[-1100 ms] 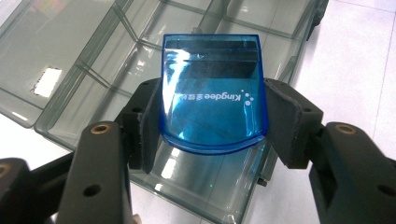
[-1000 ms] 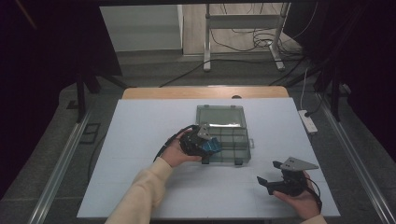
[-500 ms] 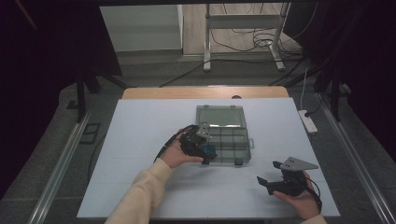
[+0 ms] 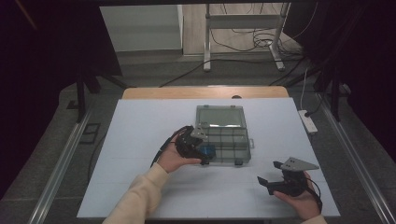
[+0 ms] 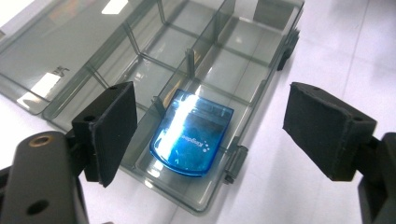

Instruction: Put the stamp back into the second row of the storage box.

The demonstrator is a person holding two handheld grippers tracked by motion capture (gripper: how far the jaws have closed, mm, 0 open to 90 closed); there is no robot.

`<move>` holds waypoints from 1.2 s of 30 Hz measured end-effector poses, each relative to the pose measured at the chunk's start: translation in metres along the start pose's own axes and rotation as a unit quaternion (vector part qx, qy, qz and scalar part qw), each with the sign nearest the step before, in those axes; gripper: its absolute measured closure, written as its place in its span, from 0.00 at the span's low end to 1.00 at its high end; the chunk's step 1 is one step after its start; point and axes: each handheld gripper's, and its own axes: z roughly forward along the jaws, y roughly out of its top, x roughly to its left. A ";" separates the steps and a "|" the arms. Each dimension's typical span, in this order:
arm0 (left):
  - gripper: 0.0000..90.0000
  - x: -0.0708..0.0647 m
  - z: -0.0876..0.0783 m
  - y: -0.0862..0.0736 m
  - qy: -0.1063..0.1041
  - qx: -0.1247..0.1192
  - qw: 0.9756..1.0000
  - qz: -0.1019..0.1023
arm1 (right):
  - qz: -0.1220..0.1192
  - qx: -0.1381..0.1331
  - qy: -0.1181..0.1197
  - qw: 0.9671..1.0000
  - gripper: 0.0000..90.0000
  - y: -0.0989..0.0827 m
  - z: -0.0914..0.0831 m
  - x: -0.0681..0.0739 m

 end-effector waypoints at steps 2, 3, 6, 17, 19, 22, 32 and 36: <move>0.20 -0.001 -0.006 -0.003 0.000 -0.009 1.000 -0.006 | 0.000 0.001 -0.001 1.000 0.12 0.000 -0.001 0.000; 0.20 -0.002 -0.008 -0.005 0.001 -0.014 1.000 -0.010 | 0.000 0.001 -0.001 1.000 0.12 0.000 -0.001 0.000; 0.20 -0.005 -0.016 -0.013 0.009 -0.020 1.000 -0.015 | 0.002 0.000 -0.001 1.000 0.12 0.000 0.000 0.000; 0.21 -0.017 -0.048 -0.051 0.044 -0.038 0.997 -0.047 | 0.001 0.000 -0.001 1.000 0.12 0.001 0.001 0.000; 0.21 -0.017 -0.052 -0.055 0.049 -0.039 0.997 -0.049 | 0.001 0.001 0.000 1.000 0.12 0.001 0.001 0.000; 0.21 -0.017 -0.065 -0.073 0.059 -0.036 0.996 -0.063 | 0.001 0.001 0.000 1.000 0.12 0.001 0.002 0.000; 0.21 -0.012 -0.091 -0.124 0.089 -0.033 0.989 -0.110 | 0.001 0.002 -0.001 1.000 0.12 0.002 0.003 -0.001; 0.20 -0.010 -0.097 -0.139 0.091 -0.038 0.987 -0.124 | 0.001 0.004 -0.002 1.000 0.12 0.002 0.005 -0.001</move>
